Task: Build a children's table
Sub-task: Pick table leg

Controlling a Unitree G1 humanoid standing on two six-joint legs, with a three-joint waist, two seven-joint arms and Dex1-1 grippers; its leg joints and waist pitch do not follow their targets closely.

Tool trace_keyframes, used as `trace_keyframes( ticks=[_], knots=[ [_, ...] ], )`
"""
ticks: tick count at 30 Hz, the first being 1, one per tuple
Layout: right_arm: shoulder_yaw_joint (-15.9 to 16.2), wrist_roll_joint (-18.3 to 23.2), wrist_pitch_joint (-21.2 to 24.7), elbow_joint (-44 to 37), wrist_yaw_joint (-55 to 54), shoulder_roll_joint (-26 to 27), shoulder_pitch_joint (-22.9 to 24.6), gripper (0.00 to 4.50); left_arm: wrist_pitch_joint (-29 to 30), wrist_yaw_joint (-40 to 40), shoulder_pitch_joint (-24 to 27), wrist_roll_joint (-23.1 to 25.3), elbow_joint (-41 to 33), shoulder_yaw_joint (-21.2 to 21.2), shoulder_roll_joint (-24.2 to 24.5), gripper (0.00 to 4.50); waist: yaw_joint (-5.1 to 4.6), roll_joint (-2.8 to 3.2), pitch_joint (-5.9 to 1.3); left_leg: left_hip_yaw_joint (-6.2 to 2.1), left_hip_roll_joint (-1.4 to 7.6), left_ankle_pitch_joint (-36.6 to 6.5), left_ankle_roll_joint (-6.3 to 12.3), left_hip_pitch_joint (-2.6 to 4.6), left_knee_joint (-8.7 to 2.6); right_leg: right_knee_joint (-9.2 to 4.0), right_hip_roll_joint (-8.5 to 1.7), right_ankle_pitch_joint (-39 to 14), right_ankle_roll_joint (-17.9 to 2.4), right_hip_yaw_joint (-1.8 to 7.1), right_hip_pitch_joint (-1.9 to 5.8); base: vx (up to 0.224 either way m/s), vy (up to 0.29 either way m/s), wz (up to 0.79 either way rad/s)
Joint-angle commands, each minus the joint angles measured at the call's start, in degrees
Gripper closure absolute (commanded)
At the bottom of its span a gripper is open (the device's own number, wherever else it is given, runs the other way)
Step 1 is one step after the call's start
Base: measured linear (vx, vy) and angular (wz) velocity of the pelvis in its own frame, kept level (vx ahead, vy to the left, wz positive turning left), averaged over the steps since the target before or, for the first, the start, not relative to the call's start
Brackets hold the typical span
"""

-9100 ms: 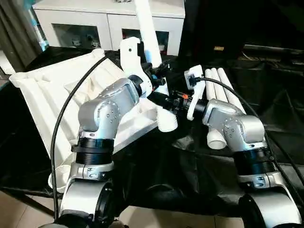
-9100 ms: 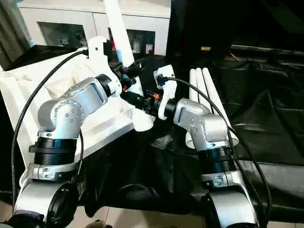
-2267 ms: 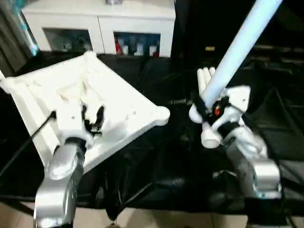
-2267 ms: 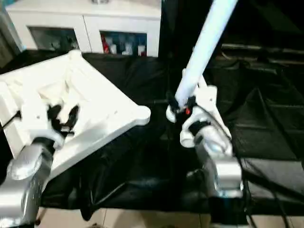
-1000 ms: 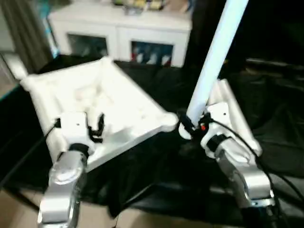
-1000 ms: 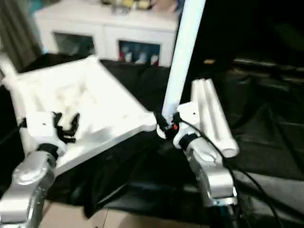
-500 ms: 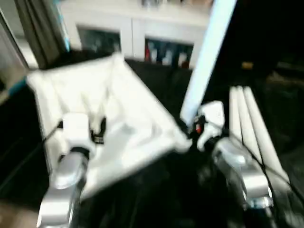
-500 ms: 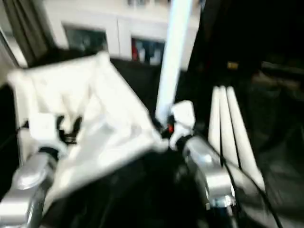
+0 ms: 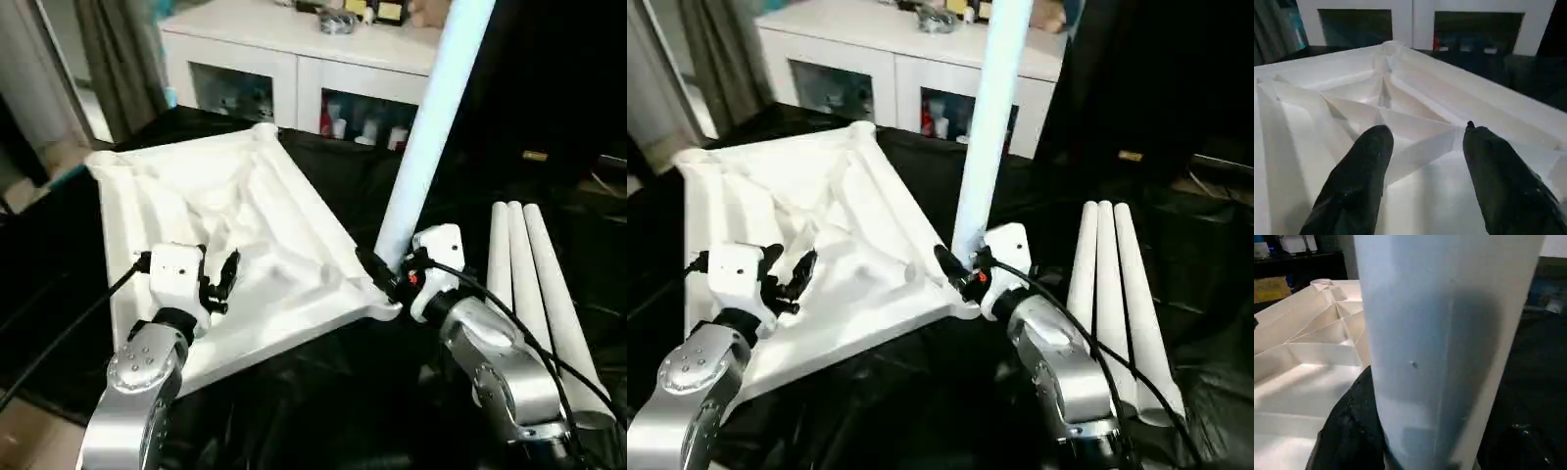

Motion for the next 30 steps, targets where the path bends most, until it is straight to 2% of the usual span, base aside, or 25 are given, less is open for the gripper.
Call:
trace_keyframes(
  ticks=[1, 2, 4, 5, 6, 7, 8, 9, 10, 11, 13, 14, 15, 16, 19, 20, 21, 22, 23, 24, 25, 26, 28, 29, 30],
  knots=[
    [-1.72, 1.02, 1.63, -1.96, -0.78, 0.44, 0.30, 2.59, 0.29, -0.26, -0.73, -0.16, -0.07, -1.01, 0.56, 1.78, 1.74, -0.89, -2.32, -1.67, 1.21, -12.29, 1.52, 0.52, -0.49, -10.20, -7.47, -45.72, -3.18, 10.54, 1.46, -0.003, 0.077, -0.54],
    [-1.90, 1.14, 2.03, -2.39, -0.85, 0.56, 0.61, 2.59, -0.03, -0.44, -0.68, 0.10, -0.03, -1.27, 0.67, 1.78, 2.95, -1.09, -2.43, -3.34, 0.40, -9.10, 3.22, -1.28, 1.84, -10.89, -9.24, -47.08, -3.28, 14.26, 3.09, 0.012, 0.132, -0.65],
    [-1.85, 1.12, 2.04, -2.62, -0.90, 0.54, 0.91, 2.59, -0.22, -0.56, -0.59, 0.08, 0.03, -1.24, 0.58, 1.78, 3.58, -1.33, -2.50, -5.35, -0.46, -8.54, 2.94, -2.66, 3.94, -11.16, -9.29, -46.12, -4.74, 17.22, 3.81, -0.013, 0.165, -0.65],
    [-1.59, 1.22, 1.99, -3.24, -1.32, 0.40, 1.76, 2.59, -0.72, 0.14, -0.27, 1.64, -0.49, -1.52, 0.54, 1.78, 3.02, -0.46, -2.45, -6.55, -1.88, -8.79, 3.01, -1.40, 1.95, -10.96, -4.39, -42.20, -5.10, 16.49, 1.96, -0.049, 0.254, -0.63],
    [-1.52, 1.23, 2.04, -3.41, -1.51, 0.37, 1.94, 2.59, -1.26, 0.21, -0.29, 2.11, -0.56, -1.70, 0.73, 1.78, 2.36, -0.31, -2.84, -6.30, -2.42, -8.68, 3.89, -0.84, -0.06, -10.25, -2.02, -38.92, -3.89, 15.51, 1.77, -0.049, 0.254, -0.63],
    [-1.52, 1.23, 2.05, -3.53, -1.71, 0.40, 2.03, 2.59, -1.00, 0.27, -0.32, 2.92, -0.75, -2.20, 1.26, 1.78, 0.33, 1.57, -3.07, -5.72, -0.02, -15.03, 5.94, 4.57, -5.14, -5.45, 4.20, -28.87, -2.26, 7.84, -4.89, -0.087, 0.260, -0.48],
    [-1.75, 1.49, 2.23, -3.71, -2.05, 0.70, 1.98, 2.59, -1.73, 0.17, -0.17, 2.79, -0.89, -2.50, 1.13, 1.78, -0.80, 2.11, -3.30, -5.99, 2.62, -16.79, 7.14, 3.10, -7.17, -0.11, 3.67, -20.83, -2.78, 3.53, -5.14, -0.151, 0.262, -0.42],
    [-1.81, 1.52, 2.32, -3.78, -2.15, 0.76, 1.93, 2.59, -1.78, 0.32, -0.09, 2.62, -0.97, -2.44, 0.89, 1.78, -0.74, 3.34, -4.09, -6.80, 5.67, -14.06, 0.52, -1.81, -9.74, 3.88, 0.33, -1.76, -4.39, -2.34, -1.99, -0.151, 0.262, -0.42],
    [-1.71, 1.26, 2.05, -3.71, -2.09, 0.60, 1.70, 2.59, -1.80, 0.47, -0.11, 2.49, -0.96, -2.36, 0.68, 1.78, -0.54, 3.19, -3.89, -8.11, 5.50, -12.13, -3.03, -1.88, -9.44, 3.26, -0.11, 1.60, -4.74, -3.19, -1.84, -0.093, 0.259, -0.19],
    [-1.85, 1.25, 2.28, -3.61, -1.85, 0.64, 1.17, 2.59, -1.44, 0.90, -0.17, 2.36, -0.95, -2.35, 0.43, 1.78, -2.12, 3.70, -4.72, -9.97, 6.00, -2.00, -12.10, 0.16, -8.19, 2.59, -0.67, 2.93, -3.73, -3.71, -2.04, -0.019, 0.185, 0.02],
    [-1.95, 1.20, 2.48, -3.55, -1.73, 0.64, 0.84, 2.59, -1.16, 1.25, -0.17, 2.26, -0.96, -2.32, 0.26, 1.78, -3.00, 3.79, -5.30, -12.72, 9.67, 12.24, -14.43, 1.68, -8.25, 4.21, -1.31, -4.18, 0.27, -4.06, -2.72, -0.026, 0.144, -0.03],
    [-1.92, 1.05, 2.42, -3.44, -1.64, 0.48, 0.69, 2.59, -1.16, 1.37, -0.11, 2.23, -1.03, -2.35, 0.19, 1.78, -3.34, 3.62, -6.12, -13.68, 9.57, 26.17, -11.91, 2.38, -6.70, 5.01, -1.44, -7.25, 2.90, -4.07, -2.91, 0.000, 0.000, 0.00],
    [-1.88, 1.00, 2.38, -3.38, -1.56, 0.38, 0.64, 2.59, -1.07, 1.46, -0.07, 2.22, -1.06, -2.29, 0.09, 1.78, -3.12, 3.84, -6.35, -14.01, 9.21, 32.54, -10.08, 2.57, -5.98, 5.18, -1.60, -7.58, 3.35, -4.09, -3.11, 0.000, 0.000, 0.00],
    [-1.83, 0.93, 2.31, -3.29, -1.44, 0.23, 0.56, 2.59, -0.94, 1.61, -0.01, 2.22, -1.11, -2.21, -0.06, 1.78, -3.01, 3.47, -6.67, -14.57, 8.59, 39.82, -4.97, 2.38, -5.57, 5.17, -1.66, -8.20, 3.11, -3.98, -2.55, -0.070, -0.029, -0.26],
    [-1.82, 0.78, 2.18, -2.85, -1.07, -0.16, 0.28, 2.59, 0.31, 2.00, 0.10, 1.82, -1.18, -1.72, -0.58, 1.78, -2.54, 3.06, -6.06, -14.80, 7.40, 35.18, 6.57, -0.21, -6.89, 4.13, -1.86, -8.86, 0.40, -3.22, -1.30, -0.105, -0.127, -0.22],
    [-1.75, 0.70, 2.11, -2.70, -0.99, -0.33, 0.13, 2.59, 1.01, 2.10, 0.04, 0.86, -1.00, -1.13, -1.16, 1.78, -2.49, 1.48, -5.57, -12.55, 4.61, 16.83, 17.67, -2.23, -7.09, 0.33, -2.96, -6.11, -5.27, -1.55, 0.68, -0.137, -0.197, -0.03],
    [-1.71, 0.74, 2.05, -2.61, -0.97, -0.49, 0.01, 2.59, 1.13, 2.45, -0.06, 0.65, -0.83, -0.72, -1.50, 1.78, -2.04, 0.40, -5.18, -9.78, 1.99, 9.04, 17.70, -3.85, -5.33, -3.33, -4.80, -3.98, -6.81, -0.11, 1.64, -0.137, -0.197, -0.03],
    [-1.71, 0.74, 2.05, -2.59, -0.98, -0.49, 0.00, 2.59, 1.12, 2.47, -0.07, 0.63, -0.81, -0.69, -1.52, 1.78, -1.01, -2.22, -5.15, -5.84, -1.56, 2.25, 12.64, -6.24, -0.57, -7.32, -11.41, -10.50, -1.07, 2.05, 3.48, -0.137, -0.197, -0.12],
    [-1.78, 0.78, 2.03, -2.47, -0.97, -0.56, -0.17, 2.59, 1.11, 2.62, -0.23, 0.73, -0.64, -0.60, -1.47, 1.78, 0.82, -2.48, -4.44, -6.40, -0.64, -0.04, 7.68, -6.61, 1.80, -9.65, -13.43, -27.69, 7.57, 4.72, 2.15, -0.137, -0.156, -0.28],
    [-1.84, 0.78, 2.04, -2.42, -0.96, -0.57, -0.26, 2.59, 1.13, 2.60, -0.30, 0.79, -0.60, -0.65, -1.38, 1.78, 0.79, -2.78, -4.42, -6.78, -0.78, -0.49, 7.08, -7.81, 3.36, -9.92, -14.09, -34.68, 9.61, 5.56, 2.84, -0.137, -0.156, -0.28],
    [-1.86, 0.78, 2.03, -2.39, -0.96, -0.57, -0.29, 2.59, 1.12, 2.57, -0.33, 0.76, -0.56, -0.65, -1.37, 1.78, 1.02, -2.28, -4.35, -7.45, -0.90, -1.46, 6.68, -9.05, 5.06, -10.00, -15.44, -39.09, 9.82, 6.64, 3.40, -0.113, -0.080, -0.25],
    [-1.93, 0.71, 1.94, -2.26, -0.95, -0.63, -0.39, 2.59, 1.05, 2.47, -0.48, 0.73, -0.34, -0.69, -1.31, 1.78, 1.06, -2.29, -4.15, -9.17, -0.79, -5.67, 4.86, -10.11, 7.31, -9.18, -17.15, -36.47, 4.15, 7.76, 4.35, -0.091, 0.016, -0.16],
    [-1.95, 0.69, 1.86, -2.19, -0.95, -0.72, -0.42, 2.59, 0.58, 2.44, -0.68, 1.13, -0.21, -0.90, -1.15, 1.78, 1.01, -2.05, -3.69, -9.35, -0.19, -6.91, 3.81, -8.05, 5.52, -9.68, -15.71, -30.30, -6.01, 5.89, 4.26, -0.089, 0.058, -0.08],
    [-1.99, 0.77, 1.74, -2.07, -1.00, -0.78, -0.48, 2.59, 0.07, 3.51, -1.27, 3.44, -0.18, -1.52, -0.49, 1.78, 0.99, -1.04, -3.69, -9.04, 0.44, -5.60, 5.26, -6.43, 1.78, -9.33, -12.68, -27.05, -10.94, 3.70, 3.98, -0.080, 0.168, 0.09],
    [-1.98, 0.80, 1.71, -2.04, -1.03, -0.80, -0.50, 2.59, -0.05, 3.81, -1.47, 4.25, -0.15, -1.77, -0.20, 1.78, 0.60, 0.16, -3.67, -9.03, 1.30, -6.18, 5.52, -4.48, -1.74, -8.39, -9.40, -25.44, -12.26, 1.28, 3.11, -0.080, 0.168, 0.09]
  ],
)
